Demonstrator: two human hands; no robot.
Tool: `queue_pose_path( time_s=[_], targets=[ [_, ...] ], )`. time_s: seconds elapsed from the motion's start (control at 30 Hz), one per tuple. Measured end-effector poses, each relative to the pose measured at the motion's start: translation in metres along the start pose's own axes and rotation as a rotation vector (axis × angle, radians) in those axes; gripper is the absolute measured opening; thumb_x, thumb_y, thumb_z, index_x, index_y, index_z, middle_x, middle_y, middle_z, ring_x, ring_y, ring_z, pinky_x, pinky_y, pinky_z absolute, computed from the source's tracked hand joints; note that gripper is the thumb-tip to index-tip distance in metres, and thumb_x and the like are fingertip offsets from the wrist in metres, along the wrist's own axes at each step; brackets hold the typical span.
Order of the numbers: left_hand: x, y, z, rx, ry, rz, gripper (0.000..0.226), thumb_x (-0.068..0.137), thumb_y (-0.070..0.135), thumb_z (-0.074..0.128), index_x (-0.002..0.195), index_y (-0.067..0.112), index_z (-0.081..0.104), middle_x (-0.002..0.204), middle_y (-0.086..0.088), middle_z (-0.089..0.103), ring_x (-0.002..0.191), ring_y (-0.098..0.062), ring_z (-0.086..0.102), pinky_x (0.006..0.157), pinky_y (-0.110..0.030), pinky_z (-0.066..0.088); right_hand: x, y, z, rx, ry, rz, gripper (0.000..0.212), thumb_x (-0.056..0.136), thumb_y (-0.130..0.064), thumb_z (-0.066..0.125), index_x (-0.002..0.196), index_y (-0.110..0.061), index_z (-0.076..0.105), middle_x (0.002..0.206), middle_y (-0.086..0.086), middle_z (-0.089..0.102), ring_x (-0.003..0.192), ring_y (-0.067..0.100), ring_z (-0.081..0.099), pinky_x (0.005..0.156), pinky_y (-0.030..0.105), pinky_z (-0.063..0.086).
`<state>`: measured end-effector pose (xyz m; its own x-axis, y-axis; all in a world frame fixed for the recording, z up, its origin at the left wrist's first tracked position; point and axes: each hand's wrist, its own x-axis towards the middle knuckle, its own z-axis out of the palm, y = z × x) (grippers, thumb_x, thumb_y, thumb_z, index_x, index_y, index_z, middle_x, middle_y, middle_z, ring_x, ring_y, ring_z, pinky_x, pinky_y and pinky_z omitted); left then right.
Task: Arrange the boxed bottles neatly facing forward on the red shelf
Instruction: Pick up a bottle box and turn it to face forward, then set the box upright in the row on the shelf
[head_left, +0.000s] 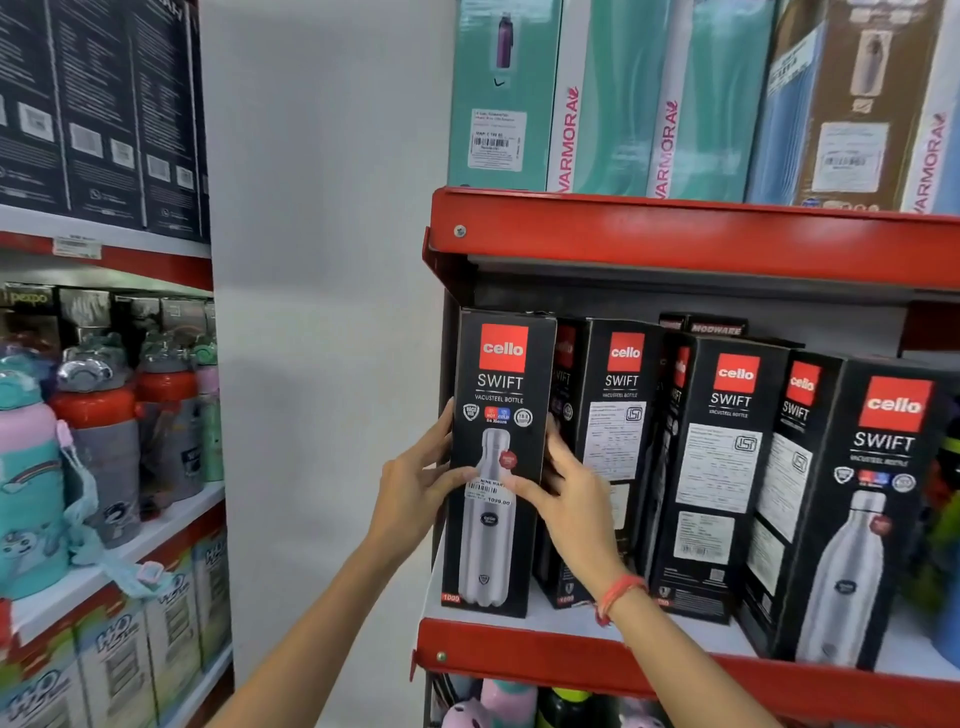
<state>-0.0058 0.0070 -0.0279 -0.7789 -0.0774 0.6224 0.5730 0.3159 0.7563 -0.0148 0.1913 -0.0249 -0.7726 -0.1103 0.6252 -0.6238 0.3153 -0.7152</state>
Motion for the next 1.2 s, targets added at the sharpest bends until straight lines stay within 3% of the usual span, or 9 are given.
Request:
queue_pose_path(
  time_s=[0.1, 0.23, 0.37, 0.5, 0.83, 1.0, 1.03, 1.1, 1.2],
  targets=[
    [-0.006, 0.008, 0.005, 0.068, 0.057, 0.026, 0.075, 0.084, 0.012, 0.069, 0.140, 0.045, 0.032, 0.121, 0.024, 0.056, 0.100, 0.010, 0.061, 0.084, -0.017, 0.054, -0.009, -0.001, -0.011, -0.199, 0.289, -0.169, 0.043, 0.080, -0.031, 0.071, 0.121, -0.020, 0.063, 0.097, -0.004, 0.075, 0.084, -0.003, 0.067, 0.076, 0.007, 0.051],
    [-0.023, 0.024, 0.026, 0.383, 0.347, 0.306, 0.059, 0.086, 0.017, 0.066, 0.139, 0.023, 0.041, 0.136, 0.003, 0.047, 0.120, -0.007, 0.046, 0.100, -0.010, 0.039, -0.012, 0.002, -0.042, -0.273, 0.596, -0.237, 0.027, 0.087, -0.030, 0.063, 0.112, -0.019, 0.065, 0.101, -0.001, 0.063, 0.086, 0.015, 0.063, 0.074, 0.031, 0.057],
    [-0.034, 0.041, 0.061, 0.407, 0.235, 0.450, 0.033, 0.089, 0.013, 0.062, 0.121, 0.019, 0.057, 0.118, 0.000, 0.057, 0.110, -0.009, 0.054, 0.095, -0.025, 0.049, -0.012, 0.017, -0.055, -0.340, 0.413, 0.078, 0.083, 0.077, -0.053, 0.066, 0.143, -0.017, 0.031, 0.137, 0.008, 0.038, 0.128, 0.025, 0.039, 0.103, 0.041, 0.042],
    [-0.039, 0.044, 0.086, 0.289, 0.140, 0.301, 0.026, 0.093, 0.010, 0.056, 0.118, 0.016, 0.060, 0.114, 0.003, 0.063, 0.103, -0.004, 0.059, 0.092, -0.019, 0.048, -0.013, 0.022, -0.043, -0.374, 0.253, 0.270, 0.121, 0.062, -0.061, 0.074, 0.150, -0.014, 0.006, 0.148, 0.017, 0.030, 0.135, 0.032, 0.033, 0.105, 0.045, 0.040],
    [-0.050, 0.053, 0.110, 0.311, 0.011, 0.044, 0.041, 0.095, 0.014, 0.052, 0.136, 0.007, 0.047, 0.130, -0.010, 0.061, 0.120, -0.022, 0.057, 0.102, -0.027, 0.043, -0.041, 0.021, -0.071, -0.303, 0.321, 0.205, 0.121, 0.053, -0.051, 0.083, 0.149, -0.026, 0.012, 0.146, 0.007, 0.035, 0.130, 0.026, 0.040, 0.098, 0.035, 0.040],
    [-0.050, 0.068, 0.113, 0.320, -0.099, -0.077, 0.055, 0.093, 0.035, 0.054, 0.136, 0.003, 0.041, 0.099, -0.016, 0.067, 0.101, -0.034, 0.062, 0.065, -0.018, 0.035, -0.058, -0.001, -0.101, -0.240, 0.297, 0.101, 0.118, 0.051, -0.047, 0.085, 0.147, -0.026, 0.018, 0.147, 0.003, 0.035, 0.131, 0.022, 0.041, 0.099, 0.029, 0.037],
    [-0.049, 0.072, 0.111, 0.296, -0.122, -0.092, 0.064, 0.092, 0.039, 0.055, 0.141, 0.004, 0.035, 0.107, -0.018, 0.067, 0.104, -0.032, 0.062, 0.069, -0.019, 0.038, -0.060, -0.008, -0.107, -0.225, 0.290, 0.077, 0.118, 0.050, -0.047, 0.085, 0.146, -0.028, 0.019, 0.146, 0.001, 0.036, 0.131, 0.020, 0.040, 0.103, 0.033, 0.039],
    [-0.047, 0.081, 0.104, 0.180, -0.196, -0.096, 0.074, 0.087, 0.040, 0.061, 0.147, 0.010, 0.028, 0.133, -0.012, 0.059, 0.118, -0.023, 0.057, 0.098, -0.029, 0.044, -0.063, -0.019, -0.122, -0.195, 0.250, 0.050, 0.119, 0.047, -0.046, 0.085, 0.146, -0.030, 0.021, 0.146, -0.003, 0.038, 0.132, 0.016, 0.040, 0.107, 0.036, 0.038],
    [-0.051, 0.096, 0.091, 0.009, -0.300, -0.041, 0.071, 0.078, 0.031, 0.074, 0.139, 0.019, 0.039, 0.129, 0.002, 0.063, 0.121, -0.014, 0.057, 0.105, -0.041, 0.045, -0.076, -0.029, -0.141, -0.128, 0.148, 0.063, 0.118, 0.043, -0.051, 0.082, 0.144, -0.041, 0.022, 0.140, -0.010, 0.048, 0.123, 0.007, 0.048, 0.102, 0.033, 0.043]
  ],
)
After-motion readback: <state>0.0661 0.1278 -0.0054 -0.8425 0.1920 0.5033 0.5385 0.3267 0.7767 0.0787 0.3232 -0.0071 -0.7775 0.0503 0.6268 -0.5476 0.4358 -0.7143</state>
